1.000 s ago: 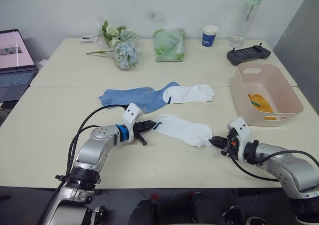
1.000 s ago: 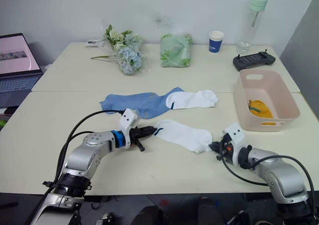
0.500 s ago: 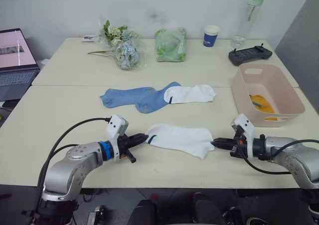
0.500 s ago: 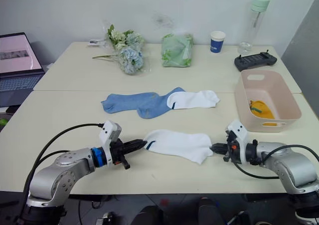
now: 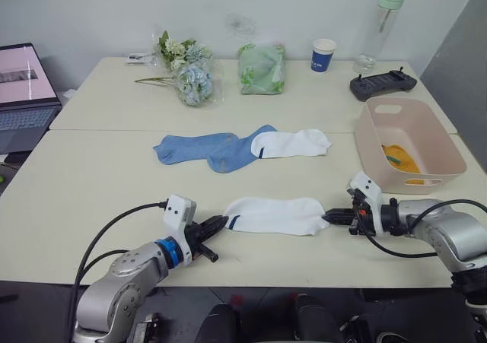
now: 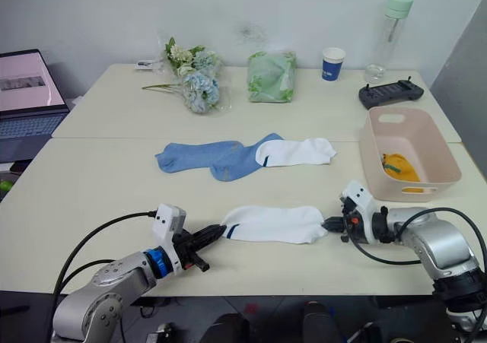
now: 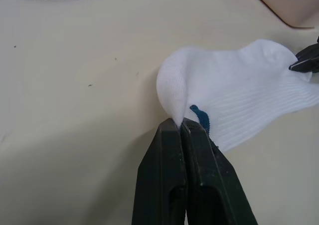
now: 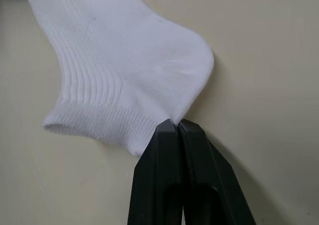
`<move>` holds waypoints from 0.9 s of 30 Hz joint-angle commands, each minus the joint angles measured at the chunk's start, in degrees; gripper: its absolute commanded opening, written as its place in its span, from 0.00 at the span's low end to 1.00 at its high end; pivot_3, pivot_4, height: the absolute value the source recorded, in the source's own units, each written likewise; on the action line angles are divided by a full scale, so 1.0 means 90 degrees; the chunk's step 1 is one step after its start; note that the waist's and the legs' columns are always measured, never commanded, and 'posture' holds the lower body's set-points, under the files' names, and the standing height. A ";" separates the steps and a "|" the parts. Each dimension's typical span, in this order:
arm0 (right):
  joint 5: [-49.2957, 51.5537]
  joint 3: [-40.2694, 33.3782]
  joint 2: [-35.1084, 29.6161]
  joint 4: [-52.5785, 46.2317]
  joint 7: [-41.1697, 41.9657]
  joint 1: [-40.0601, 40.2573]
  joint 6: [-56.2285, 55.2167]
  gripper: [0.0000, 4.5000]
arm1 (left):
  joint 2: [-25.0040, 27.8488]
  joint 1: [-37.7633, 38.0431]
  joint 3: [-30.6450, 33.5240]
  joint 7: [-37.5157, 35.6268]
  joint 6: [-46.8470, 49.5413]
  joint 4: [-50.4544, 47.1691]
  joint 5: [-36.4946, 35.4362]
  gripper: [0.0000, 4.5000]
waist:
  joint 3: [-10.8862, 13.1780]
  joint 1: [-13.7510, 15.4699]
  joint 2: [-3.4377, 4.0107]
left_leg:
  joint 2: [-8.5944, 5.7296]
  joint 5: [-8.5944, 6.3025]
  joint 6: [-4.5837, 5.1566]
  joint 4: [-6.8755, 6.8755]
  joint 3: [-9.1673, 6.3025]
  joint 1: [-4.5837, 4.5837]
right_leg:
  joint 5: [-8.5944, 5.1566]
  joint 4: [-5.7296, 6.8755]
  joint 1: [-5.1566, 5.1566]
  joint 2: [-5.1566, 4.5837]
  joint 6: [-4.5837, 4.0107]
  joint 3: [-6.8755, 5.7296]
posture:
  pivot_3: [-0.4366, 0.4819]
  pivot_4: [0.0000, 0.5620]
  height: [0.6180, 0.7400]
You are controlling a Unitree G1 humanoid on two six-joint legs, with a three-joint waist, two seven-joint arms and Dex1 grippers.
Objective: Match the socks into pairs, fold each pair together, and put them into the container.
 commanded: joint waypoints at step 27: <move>-0.2694 0.0715 -0.0354 -0.0506 0.1035 0.0731 -0.5519 0.76 | 0.2188 -0.1898 -0.2047 -0.3191 -0.6936 0.3042 0.3655 0.68 | 0.0005 -0.0017 0.0000 | 0.0004 0.0000 0.0002 -0.0076 0.0010 0.0084 | 0.0000 -0.0072 0.0074 0.0002 -0.0001 -0.0005 | 0.48 0.27 1.00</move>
